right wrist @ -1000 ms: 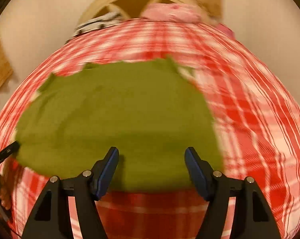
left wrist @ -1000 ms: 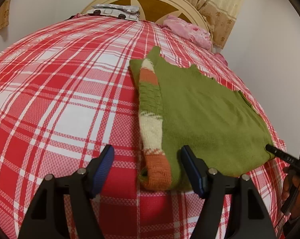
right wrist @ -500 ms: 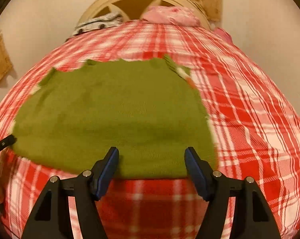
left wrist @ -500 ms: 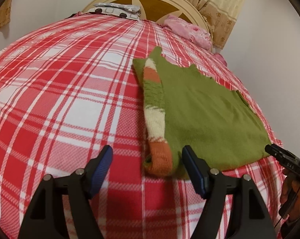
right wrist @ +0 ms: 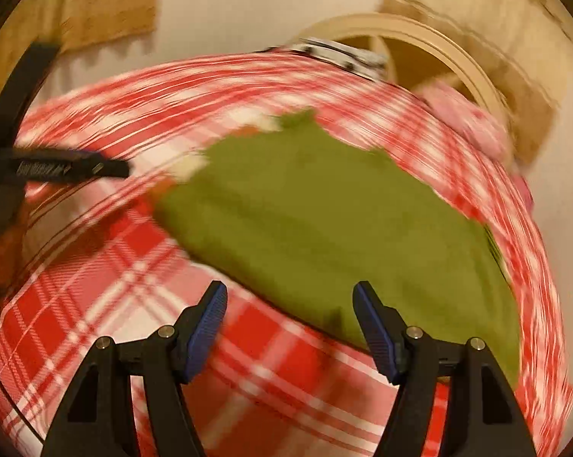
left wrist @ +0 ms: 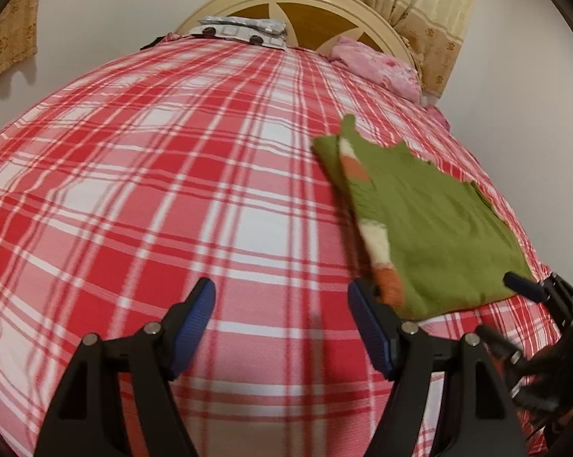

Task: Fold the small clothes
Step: 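Close both grippers on the striped side edge of the folded sweater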

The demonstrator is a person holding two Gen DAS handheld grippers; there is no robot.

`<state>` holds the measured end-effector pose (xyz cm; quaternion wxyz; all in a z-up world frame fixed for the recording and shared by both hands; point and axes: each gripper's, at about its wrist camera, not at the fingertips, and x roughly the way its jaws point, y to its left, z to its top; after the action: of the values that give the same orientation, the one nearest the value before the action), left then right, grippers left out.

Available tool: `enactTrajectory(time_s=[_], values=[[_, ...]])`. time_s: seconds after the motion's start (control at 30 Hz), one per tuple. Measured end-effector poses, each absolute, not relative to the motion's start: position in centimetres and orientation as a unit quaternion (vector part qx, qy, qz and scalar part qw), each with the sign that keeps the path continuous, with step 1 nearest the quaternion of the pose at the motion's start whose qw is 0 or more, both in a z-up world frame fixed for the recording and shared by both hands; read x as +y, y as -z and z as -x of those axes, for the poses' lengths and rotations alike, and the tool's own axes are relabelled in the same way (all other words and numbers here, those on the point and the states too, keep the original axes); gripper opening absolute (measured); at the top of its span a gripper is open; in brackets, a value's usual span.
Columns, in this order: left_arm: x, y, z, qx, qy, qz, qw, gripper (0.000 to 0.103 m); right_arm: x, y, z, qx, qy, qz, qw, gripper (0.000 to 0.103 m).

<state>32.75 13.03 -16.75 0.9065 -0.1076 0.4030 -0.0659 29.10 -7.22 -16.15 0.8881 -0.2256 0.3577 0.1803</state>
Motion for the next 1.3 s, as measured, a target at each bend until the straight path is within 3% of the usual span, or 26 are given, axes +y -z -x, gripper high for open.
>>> enactTrajectory(time_s=[0.47,0.57,0.9,1.3], values=[[15.0,15.4,-37.6,0.408,0.103,0.101,0.902,0.074,2.2,18.8,-29.8,0.324,-0.201,0.31,0.871,0.068],[15.2,15.5,-39.5,0.413,0.121,0.127,0.894,0.074,2.1,19.5,-30.5,0.332,-0.188,0.307,0.872,0.057],[10.3,15.9,-46.7,0.43,0.181,0.141,0.873,0.074,2.6,20.1,-30.4,0.327,-0.187,0.322,0.868,0.038],[8.0,18.4,-51.6,0.456,0.216,0.154,0.85,0.074,2.7,20.0,-30.6,0.329,-0.195,0.322,0.866,0.038]])
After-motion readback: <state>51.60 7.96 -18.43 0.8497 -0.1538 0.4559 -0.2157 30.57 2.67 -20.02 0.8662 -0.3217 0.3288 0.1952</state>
